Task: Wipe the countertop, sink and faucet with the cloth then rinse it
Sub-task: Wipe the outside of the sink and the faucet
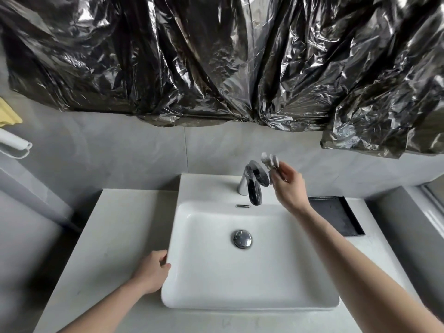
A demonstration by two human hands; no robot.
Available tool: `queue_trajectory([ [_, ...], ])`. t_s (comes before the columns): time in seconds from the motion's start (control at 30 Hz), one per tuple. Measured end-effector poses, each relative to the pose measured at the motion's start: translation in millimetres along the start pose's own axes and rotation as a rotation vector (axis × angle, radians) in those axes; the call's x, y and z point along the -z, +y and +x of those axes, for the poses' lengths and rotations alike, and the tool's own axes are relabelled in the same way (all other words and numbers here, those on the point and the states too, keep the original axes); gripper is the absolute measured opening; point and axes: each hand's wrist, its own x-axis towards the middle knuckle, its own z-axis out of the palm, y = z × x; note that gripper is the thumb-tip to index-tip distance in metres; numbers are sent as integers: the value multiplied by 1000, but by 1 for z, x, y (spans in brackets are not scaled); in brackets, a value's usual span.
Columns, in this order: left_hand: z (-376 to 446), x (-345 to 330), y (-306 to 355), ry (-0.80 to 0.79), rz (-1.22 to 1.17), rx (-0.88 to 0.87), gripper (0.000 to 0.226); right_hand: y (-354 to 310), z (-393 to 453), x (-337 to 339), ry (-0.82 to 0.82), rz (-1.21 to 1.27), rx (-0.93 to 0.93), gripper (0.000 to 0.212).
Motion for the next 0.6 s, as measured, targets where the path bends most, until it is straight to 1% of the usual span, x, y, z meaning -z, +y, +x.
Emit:
queue_trajectory([
  [0.03, 0, 0, 0, 5, 3, -1, 20, -8, 0, -5, -53, -137, 78, 19],
  [0.13, -1, 0, 1, 22, 20, -4, 19, -7, 12, -34, -165, -369, 288, 22],
  [0.17, -1, -1, 2, 29, 18, -6, 19, 0, 19, -44, -188, -448, 321, 26],
  [0.23, -3, -2, 3, 33, 5, -16, 20, 7, 31, -57, -201, -558, 290, 29],
  [0.3, -3, -2, 3, 37, -2, -10, 20, 8, 37, -58, -175, -555, 274, 28],
  [0.37, -2, -4, 1, 38, -23, -3, 21, 6, 28, -52, -123, -508, 335, 28],
  [0.43, -2, -6, 0, 38, -45, -2, 21, 6, 4, -46, -89, -512, 409, 39],
  [0.5, -2, -7, 1, 39, -53, 0, 21, 16, -22, -37, -52, -552, 405, 57],
  [0.53, -2, -8, 0, 35, -50, 3, 20, 21, -34, -32, -38, -551, 377, 62],
  [0.6, 2, -8, -4, 22, -55, 9, 20, 27, -53, -26, -22, -508, 360, 65],
])
